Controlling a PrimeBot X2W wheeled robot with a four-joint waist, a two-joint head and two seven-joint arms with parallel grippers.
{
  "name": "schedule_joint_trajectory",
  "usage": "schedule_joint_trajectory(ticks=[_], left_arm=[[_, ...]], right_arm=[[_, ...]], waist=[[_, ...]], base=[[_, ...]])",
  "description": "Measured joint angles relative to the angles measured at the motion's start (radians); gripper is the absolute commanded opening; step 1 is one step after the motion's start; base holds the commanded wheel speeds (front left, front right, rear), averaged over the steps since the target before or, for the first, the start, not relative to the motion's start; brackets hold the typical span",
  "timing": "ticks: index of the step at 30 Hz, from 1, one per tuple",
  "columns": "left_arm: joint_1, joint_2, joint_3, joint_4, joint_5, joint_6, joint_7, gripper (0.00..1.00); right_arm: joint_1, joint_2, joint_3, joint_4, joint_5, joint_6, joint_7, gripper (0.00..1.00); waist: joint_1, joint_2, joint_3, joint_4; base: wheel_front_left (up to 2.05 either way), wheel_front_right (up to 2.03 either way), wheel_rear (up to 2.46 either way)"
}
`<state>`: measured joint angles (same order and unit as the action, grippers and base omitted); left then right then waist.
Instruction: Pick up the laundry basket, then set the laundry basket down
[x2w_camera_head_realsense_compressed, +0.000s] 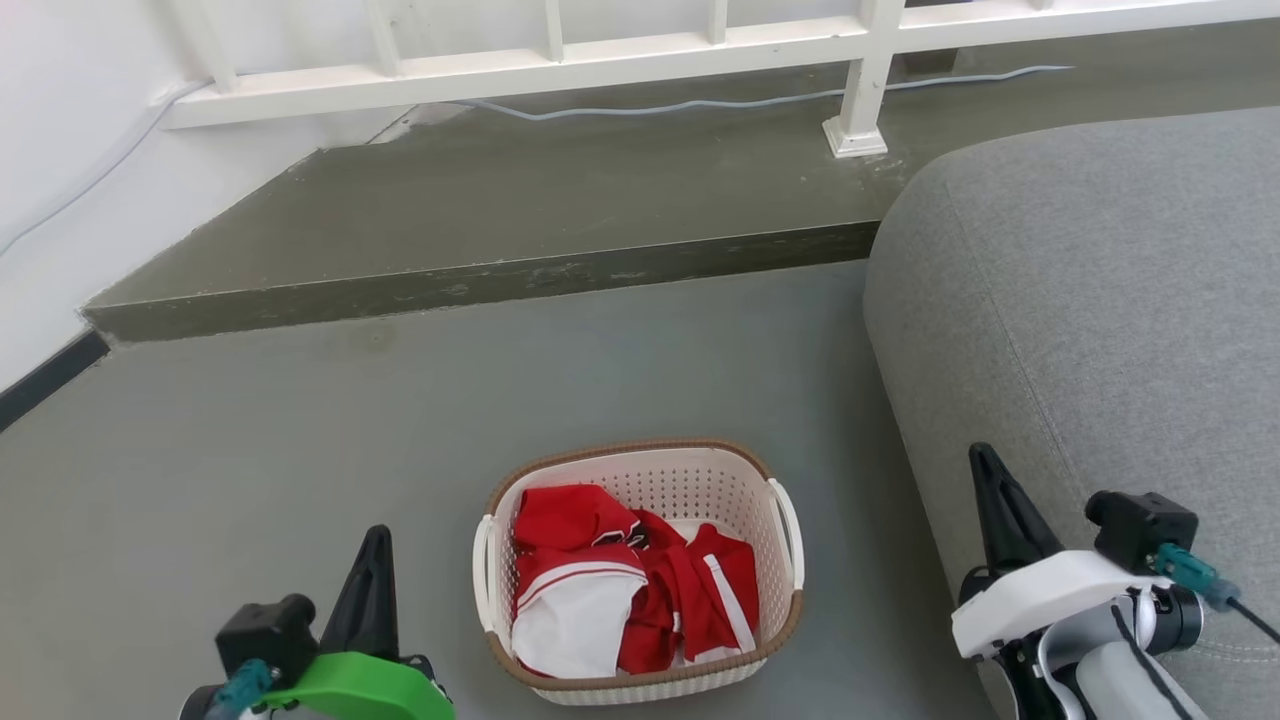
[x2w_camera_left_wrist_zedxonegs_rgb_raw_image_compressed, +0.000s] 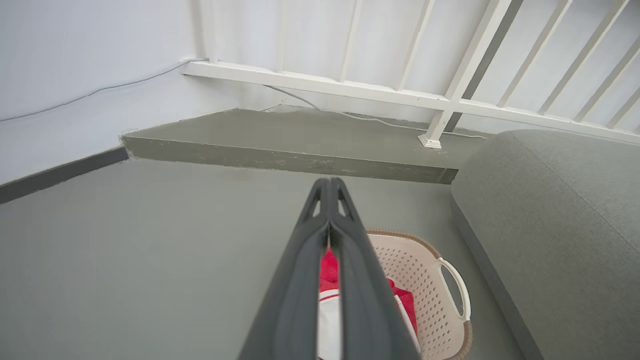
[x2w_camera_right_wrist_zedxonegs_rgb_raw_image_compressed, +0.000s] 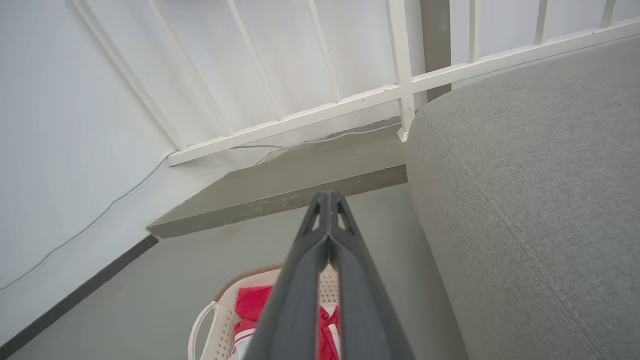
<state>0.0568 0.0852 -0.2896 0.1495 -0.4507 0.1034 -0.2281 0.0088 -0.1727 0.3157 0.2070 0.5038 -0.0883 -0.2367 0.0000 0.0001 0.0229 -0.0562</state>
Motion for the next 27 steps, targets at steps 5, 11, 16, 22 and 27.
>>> schedule_joint_trajectory(ticks=[5, 11, 16, 22, 27], left_arm=[[0.0, -0.002, 0.022, -0.001, -0.094, -0.016, 0.02, 0.0], [0.0, -0.005, 0.043, -0.001, -0.168, -0.025, 0.04, 0.0], [-0.001, -0.005, 0.062, 0.001, -0.235, -0.034, 0.053, 0.0], [-0.002, -0.005, 0.08, 0.004, -0.314, -0.051, 0.075, 0.0], [-0.004, -0.004, 0.096, 0.009, -0.382, -0.061, 0.093, 0.0]], right_arm=[[0.0, 0.009, -0.025, -0.002, 0.081, 0.009, 0.019, 0.0], [0.0, 0.017, -0.053, -0.002, 0.155, 0.018, 0.04, 0.0], [0.0, 0.019, -0.076, -0.002, 0.218, 0.028, 0.055, 0.0], [-0.001, 0.023, -0.101, -0.001, 0.296, 0.043, 0.079, 0.0], [-0.001, 0.025, -0.122, 0.0, 0.36, 0.053, 0.096, 0.0]], waist=[[0.0, 0.0, -0.001, 0.003], [0.0, 0.0, -0.002, 0.007], [0.0, 0.0, -0.003, 0.01], [0.0, 0.0, -0.004, 0.014], [0.0, 0.0, -0.005, 0.017]], base=[[0.0, 0.0, 0.0], [0.0, 0.0, 0.0], [0.0, 0.0, 0.0], [0.0, 0.0, 0.0], [0.0, 0.0, 0.0]])
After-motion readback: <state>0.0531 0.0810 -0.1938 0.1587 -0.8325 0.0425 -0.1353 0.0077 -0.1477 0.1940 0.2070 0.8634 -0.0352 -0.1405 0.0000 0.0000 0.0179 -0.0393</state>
